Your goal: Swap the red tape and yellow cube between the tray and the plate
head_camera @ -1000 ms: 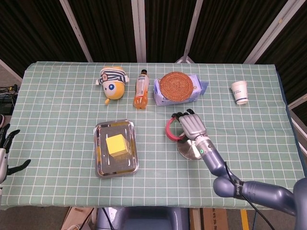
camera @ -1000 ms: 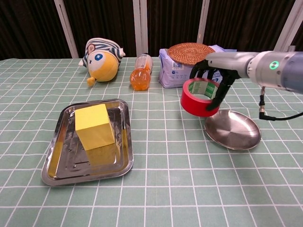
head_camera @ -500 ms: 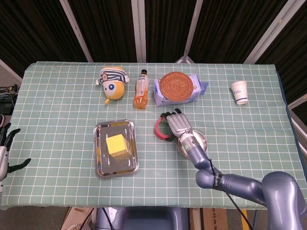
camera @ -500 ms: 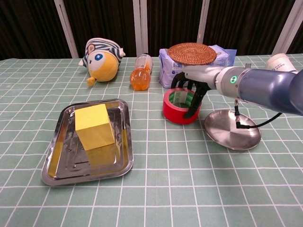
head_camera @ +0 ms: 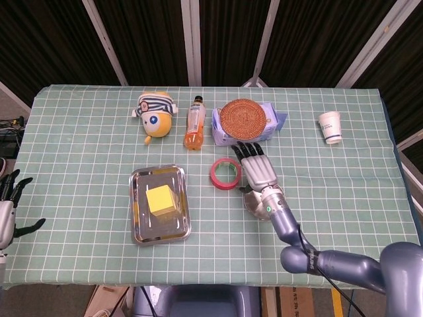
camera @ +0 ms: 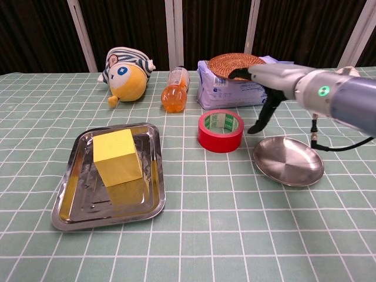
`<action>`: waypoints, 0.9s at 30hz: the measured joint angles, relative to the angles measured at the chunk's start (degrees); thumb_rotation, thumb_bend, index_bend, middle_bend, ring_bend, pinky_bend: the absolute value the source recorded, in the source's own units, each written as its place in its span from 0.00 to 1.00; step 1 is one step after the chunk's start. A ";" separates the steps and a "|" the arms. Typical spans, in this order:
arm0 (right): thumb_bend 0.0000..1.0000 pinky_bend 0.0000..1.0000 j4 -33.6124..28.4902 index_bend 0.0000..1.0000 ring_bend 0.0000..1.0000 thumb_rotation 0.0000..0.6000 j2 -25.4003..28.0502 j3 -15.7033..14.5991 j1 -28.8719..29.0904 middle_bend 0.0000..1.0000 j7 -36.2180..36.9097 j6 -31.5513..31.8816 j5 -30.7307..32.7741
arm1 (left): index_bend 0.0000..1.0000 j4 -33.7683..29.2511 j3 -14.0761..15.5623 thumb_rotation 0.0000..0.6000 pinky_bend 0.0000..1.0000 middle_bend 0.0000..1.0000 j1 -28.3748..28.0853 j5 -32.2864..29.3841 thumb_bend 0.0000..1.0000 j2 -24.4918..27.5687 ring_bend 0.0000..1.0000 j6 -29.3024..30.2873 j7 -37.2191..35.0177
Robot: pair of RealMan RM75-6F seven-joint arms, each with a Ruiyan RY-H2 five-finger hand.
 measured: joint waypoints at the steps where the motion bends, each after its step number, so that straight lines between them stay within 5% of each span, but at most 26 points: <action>1: 0.02 0.00 -3.35 0.00 0.00 1.00 2.31 -0.84 -1.39 0.00 -0.78 2.38 -0.49 | 0.17 -0.05 0.14 1.00 0.11 0.01 -0.02 0.45 0.18 0.03 0.00 0.08 -0.12; 7: 0.02 0.00 -15.63 0.00 0.00 1.00 14.40 -7.61 -13.66 0.00 2.49 15.58 -9.04 | 0.17 -1.21 1.24 1.00 0.11 0.00 -0.44 4.66 0.17 0.96 0.00 0.49 -2.46; 17: 0.02 0.00 -14.67 0.00 0.00 1.00 18.81 -18.34 -31.35 0.00 21.13 26.75 -26.49 | 0.16 -10.44 -0.01 1.00 0.09 0.00 -7.22 6.15 0.05 4.99 0.00 -8.06 2.52; 27: 0.01 0.00 -12.11 0.00 0.00 1.00 17.60 -17.71 -36.54 0.00 21.52 27.08 -28.31 | 0.15 -14.48 -1.04 1.00 0.04 0.00 -21.13 -1.27 0.00 5.87 0.00 -30.22 10.05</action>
